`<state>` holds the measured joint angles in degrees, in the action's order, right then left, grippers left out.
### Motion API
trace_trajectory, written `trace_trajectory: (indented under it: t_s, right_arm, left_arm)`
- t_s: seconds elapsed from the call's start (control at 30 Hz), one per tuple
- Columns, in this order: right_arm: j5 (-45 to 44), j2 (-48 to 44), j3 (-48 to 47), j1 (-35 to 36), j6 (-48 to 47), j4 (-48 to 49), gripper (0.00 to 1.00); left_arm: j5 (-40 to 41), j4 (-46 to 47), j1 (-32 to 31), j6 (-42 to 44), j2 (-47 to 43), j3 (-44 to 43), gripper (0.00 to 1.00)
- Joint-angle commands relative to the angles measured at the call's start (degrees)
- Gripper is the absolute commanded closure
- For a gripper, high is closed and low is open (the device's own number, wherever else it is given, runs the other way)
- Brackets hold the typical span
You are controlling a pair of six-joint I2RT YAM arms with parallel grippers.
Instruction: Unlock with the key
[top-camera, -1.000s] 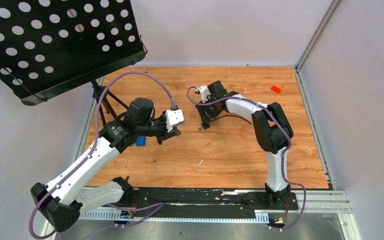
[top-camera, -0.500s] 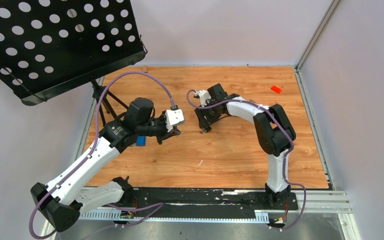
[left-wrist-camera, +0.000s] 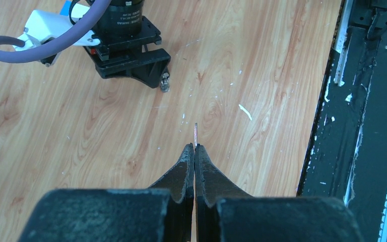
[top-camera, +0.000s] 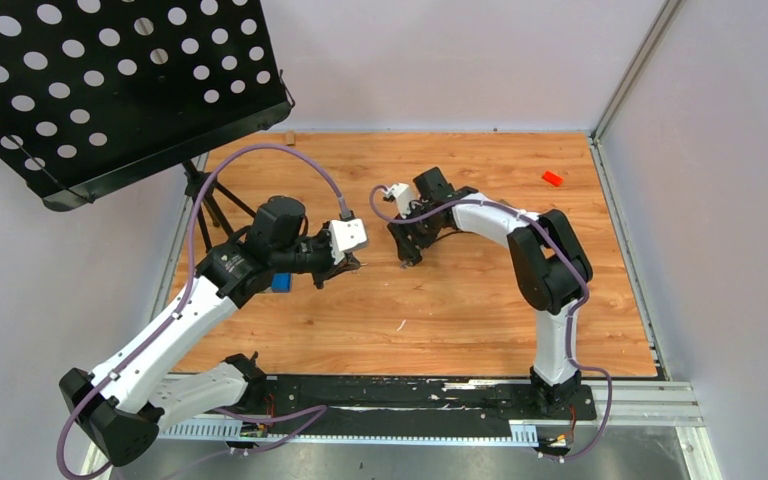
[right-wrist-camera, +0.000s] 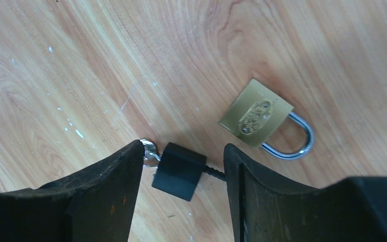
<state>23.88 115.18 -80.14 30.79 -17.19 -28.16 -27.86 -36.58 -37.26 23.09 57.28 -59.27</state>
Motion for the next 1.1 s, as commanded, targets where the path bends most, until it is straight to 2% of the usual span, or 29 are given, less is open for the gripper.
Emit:
trace_trajectory:
  t_s: [0.0, 0.17, 0.33, 0.47, 0.63, 1.07]
  right_arm:
    - [-2.84, -3.94, -4.01, -0.57, -6.62, -1.76, 0.4]
    - [-3.25, -2.73, -7.19, -0.88, -13.1, -3.86, 0.38]
    - [-3.28, 2.21, -13.7, -1.39, -20.87, -10.24, 0.34]
    - [-2.61, 4.7, -16.42, -1.73, -25.98, -12.84, 0.25]
    - [-1.73, 7.96, -20.37, -2.21, -31.07, -16.94, 0.2]
    - [0.38, 13.26, -25.34, -2.89, -41.43, -21.28, 0.21]
  left_arm:
    - [0.25, 1.84, 0.07, 0.34, -1.64, 0.21, 1.0]
    - [0.31, 1.81, 0.07, 0.35, -1.94, 0.31, 1.0]
    - [0.38, 1.82, 0.03, 0.31, -1.76, 0.16, 1.0]
    - [0.5, 1.84, 0.03, 0.44, -1.67, 0.15, 1.0]
    - [0.44, 1.68, 0.07, 0.44, -1.67, -0.05, 1.0]
    - [0.25, 1.75, 0.06, 0.42, -1.73, 0.03, 1.0]
